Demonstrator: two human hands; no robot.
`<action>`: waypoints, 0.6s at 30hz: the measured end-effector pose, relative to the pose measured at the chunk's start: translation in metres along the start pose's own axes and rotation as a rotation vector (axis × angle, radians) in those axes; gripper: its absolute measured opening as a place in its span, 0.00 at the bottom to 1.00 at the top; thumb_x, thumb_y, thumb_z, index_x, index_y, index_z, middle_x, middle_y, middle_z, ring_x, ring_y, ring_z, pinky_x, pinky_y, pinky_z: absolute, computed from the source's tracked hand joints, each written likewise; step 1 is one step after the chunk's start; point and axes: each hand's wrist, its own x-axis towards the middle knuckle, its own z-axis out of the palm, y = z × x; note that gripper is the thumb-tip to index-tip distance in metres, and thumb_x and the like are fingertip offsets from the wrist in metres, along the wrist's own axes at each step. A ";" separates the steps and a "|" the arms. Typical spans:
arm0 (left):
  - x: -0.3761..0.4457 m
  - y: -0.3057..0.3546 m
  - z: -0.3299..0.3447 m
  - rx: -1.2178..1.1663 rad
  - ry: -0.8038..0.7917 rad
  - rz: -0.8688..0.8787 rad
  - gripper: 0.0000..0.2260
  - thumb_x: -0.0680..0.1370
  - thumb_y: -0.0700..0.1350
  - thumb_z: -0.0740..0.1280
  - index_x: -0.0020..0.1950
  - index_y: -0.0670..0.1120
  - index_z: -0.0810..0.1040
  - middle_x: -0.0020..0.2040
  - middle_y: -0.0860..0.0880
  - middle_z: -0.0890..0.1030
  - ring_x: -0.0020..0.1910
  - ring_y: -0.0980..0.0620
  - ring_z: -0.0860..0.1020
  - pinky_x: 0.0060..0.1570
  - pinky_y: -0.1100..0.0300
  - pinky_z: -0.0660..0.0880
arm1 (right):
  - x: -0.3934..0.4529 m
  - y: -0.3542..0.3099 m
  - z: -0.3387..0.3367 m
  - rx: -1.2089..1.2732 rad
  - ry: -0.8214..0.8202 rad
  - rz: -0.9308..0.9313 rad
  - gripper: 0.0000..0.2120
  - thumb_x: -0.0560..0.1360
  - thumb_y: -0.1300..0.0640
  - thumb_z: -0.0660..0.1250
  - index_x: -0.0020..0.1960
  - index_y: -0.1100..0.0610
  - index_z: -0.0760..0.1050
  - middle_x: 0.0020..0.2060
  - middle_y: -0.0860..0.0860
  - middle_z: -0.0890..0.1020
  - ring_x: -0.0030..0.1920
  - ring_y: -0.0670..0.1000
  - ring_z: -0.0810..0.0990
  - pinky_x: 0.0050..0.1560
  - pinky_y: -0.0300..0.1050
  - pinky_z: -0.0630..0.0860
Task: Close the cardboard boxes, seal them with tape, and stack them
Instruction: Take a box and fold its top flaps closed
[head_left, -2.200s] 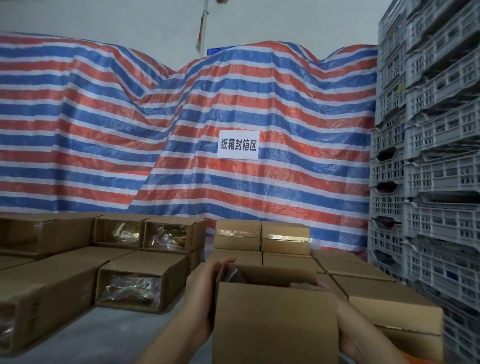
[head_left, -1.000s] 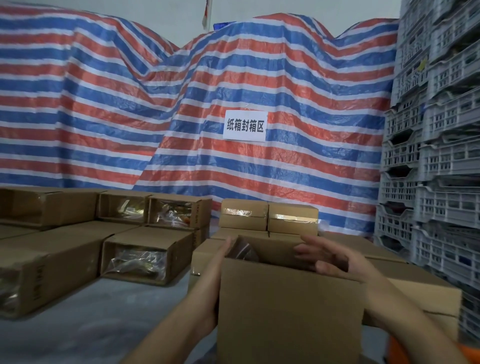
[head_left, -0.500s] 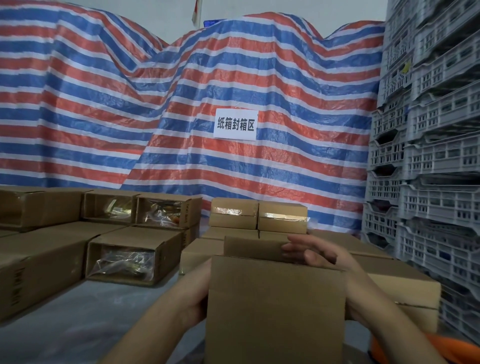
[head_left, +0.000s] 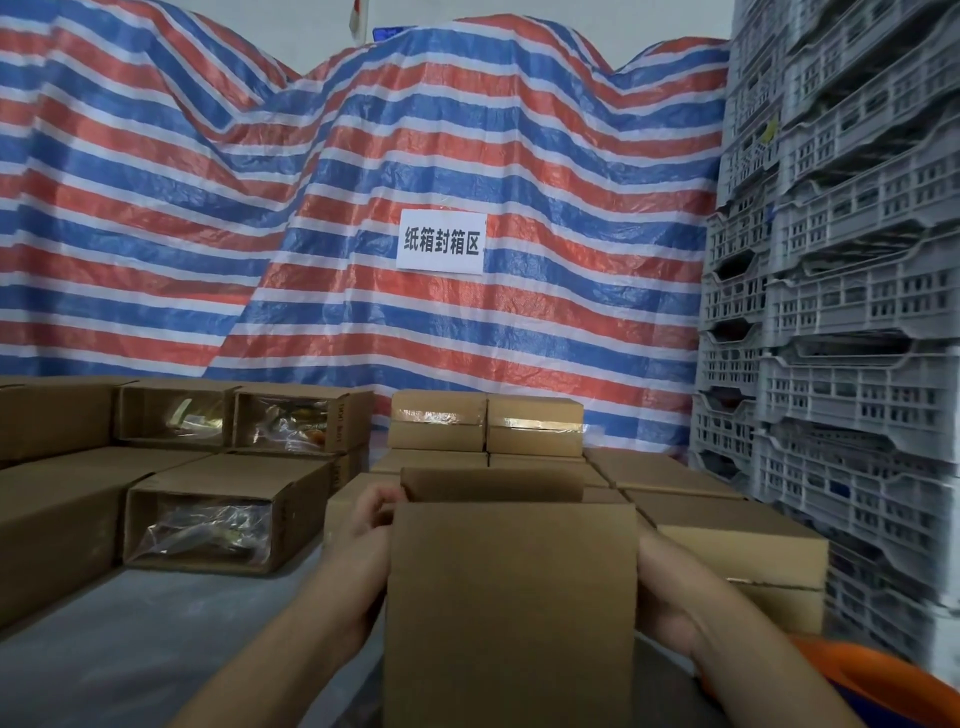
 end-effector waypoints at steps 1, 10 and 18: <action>0.001 -0.001 -0.001 0.026 -0.004 0.012 0.08 0.77 0.35 0.66 0.56 0.41 0.76 0.42 0.40 0.82 0.38 0.43 0.79 0.39 0.51 0.75 | 0.000 0.000 0.001 0.005 0.008 0.005 0.08 0.76 0.55 0.69 0.44 0.60 0.79 0.34 0.57 0.83 0.37 0.57 0.81 0.45 0.51 0.75; 0.008 0.001 -0.020 0.178 -0.125 0.077 0.29 0.70 0.69 0.57 0.58 0.52 0.82 0.53 0.47 0.85 0.57 0.46 0.81 0.65 0.46 0.70 | 0.000 0.005 0.005 0.139 0.028 0.044 0.13 0.76 0.54 0.69 0.37 0.61 0.82 0.34 0.58 0.83 0.31 0.56 0.82 0.42 0.50 0.77; 0.007 0.002 -0.030 0.232 -0.347 0.055 0.44 0.51 0.74 0.76 0.60 0.51 0.79 0.56 0.49 0.84 0.56 0.51 0.82 0.62 0.52 0.72 | -0.003 0.007 0.012 0.235 -0.035 -0.041 0.09 0.63 0.54 0.71 0.36 0.60 0.84 0.34 0.58 0.83 0.32 0.56 0.82 0.41 0.49 0.78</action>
